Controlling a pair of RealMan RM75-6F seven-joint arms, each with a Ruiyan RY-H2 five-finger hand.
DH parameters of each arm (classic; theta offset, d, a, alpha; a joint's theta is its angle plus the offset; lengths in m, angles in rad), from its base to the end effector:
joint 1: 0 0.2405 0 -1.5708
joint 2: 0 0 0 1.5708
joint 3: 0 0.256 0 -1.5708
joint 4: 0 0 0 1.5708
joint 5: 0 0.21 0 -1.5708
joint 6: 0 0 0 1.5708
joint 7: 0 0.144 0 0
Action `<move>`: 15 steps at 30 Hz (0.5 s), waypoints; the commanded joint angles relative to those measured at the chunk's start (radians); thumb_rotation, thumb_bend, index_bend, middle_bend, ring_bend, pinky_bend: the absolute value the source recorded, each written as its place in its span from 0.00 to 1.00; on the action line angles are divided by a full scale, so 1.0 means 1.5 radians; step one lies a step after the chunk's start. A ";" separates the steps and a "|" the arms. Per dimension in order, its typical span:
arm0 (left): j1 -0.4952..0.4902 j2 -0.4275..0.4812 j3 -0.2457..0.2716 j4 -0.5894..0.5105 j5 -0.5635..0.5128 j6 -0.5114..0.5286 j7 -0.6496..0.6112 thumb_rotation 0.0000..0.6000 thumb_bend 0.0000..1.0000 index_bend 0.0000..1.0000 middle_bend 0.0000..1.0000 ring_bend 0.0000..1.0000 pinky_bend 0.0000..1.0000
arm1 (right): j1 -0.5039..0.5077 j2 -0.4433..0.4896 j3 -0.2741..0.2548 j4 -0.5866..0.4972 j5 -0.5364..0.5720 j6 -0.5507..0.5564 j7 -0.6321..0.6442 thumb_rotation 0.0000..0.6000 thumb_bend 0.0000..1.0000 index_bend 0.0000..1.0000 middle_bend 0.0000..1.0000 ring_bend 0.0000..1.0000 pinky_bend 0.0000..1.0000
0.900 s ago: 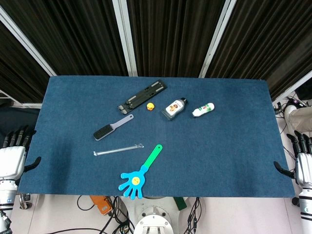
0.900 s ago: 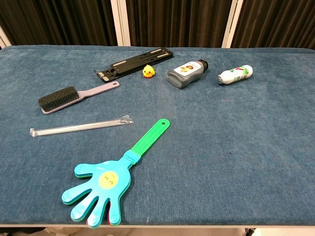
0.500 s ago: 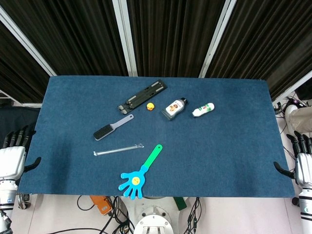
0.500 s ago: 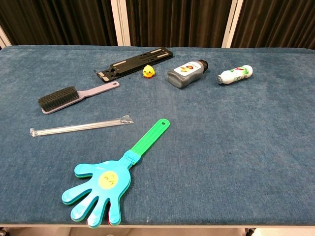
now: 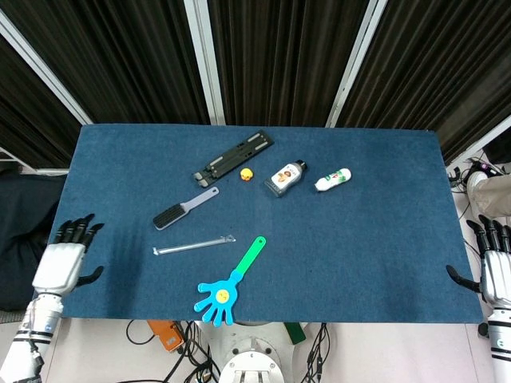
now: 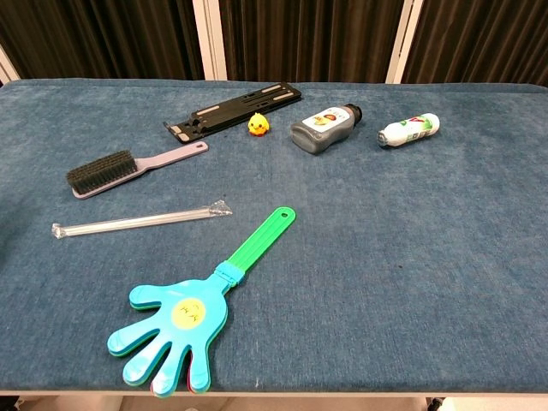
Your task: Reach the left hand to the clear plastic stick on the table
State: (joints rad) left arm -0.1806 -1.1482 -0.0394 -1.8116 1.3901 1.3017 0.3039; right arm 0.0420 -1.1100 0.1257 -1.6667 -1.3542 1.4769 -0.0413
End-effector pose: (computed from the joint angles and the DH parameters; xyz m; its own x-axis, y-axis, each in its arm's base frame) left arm -0.2695 0.1978 0.1109 0.4565 0.1866 0.8699 0.8893 -0.0656 -0.4526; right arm -0.3219 -0.1809 0.1739 0.3746 0.0406 0.9263 -0.9169 0.1643 0.3636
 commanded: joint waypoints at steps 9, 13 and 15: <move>-0.126 -0.099 -0.038 -0.073 -0.107 -0.130 0.182 1.00 0.21 0.20 0.02 0.00 0.04 | 0.002 0.004 0.000 -0.002 0.008 -0.010 0.003 1.00 0.29 0.20 0.11 0.09 0.05; -0.159 -0.146 -0.054 -0.053 -0.165 -0.145 0.218 1.00 0.21 0.23 0.02 0.00 0.04 | 0.002 0.004 0.001 -0.002 0.009 -0.011 0.004 1.00 0.29 0.20 0.11 0.09 0.05; -0.176 -0.169 -0.063 -0.038 -0.191 -0.150 0.229 1.00 0.21 0.25 0.02 0.00 0.04 | 0.002 0.004 0.001 -0.002 0.009 -0.011 0.004 1.00 0.29 0.20 0.11 0.09 0.05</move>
State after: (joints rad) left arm -0.4159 -1.3691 -0.1150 -1.8900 1.1374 1.0925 0.6253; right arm 0.0456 -1.1037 0.1267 -1.6694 -1.3401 1.4602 -0.0348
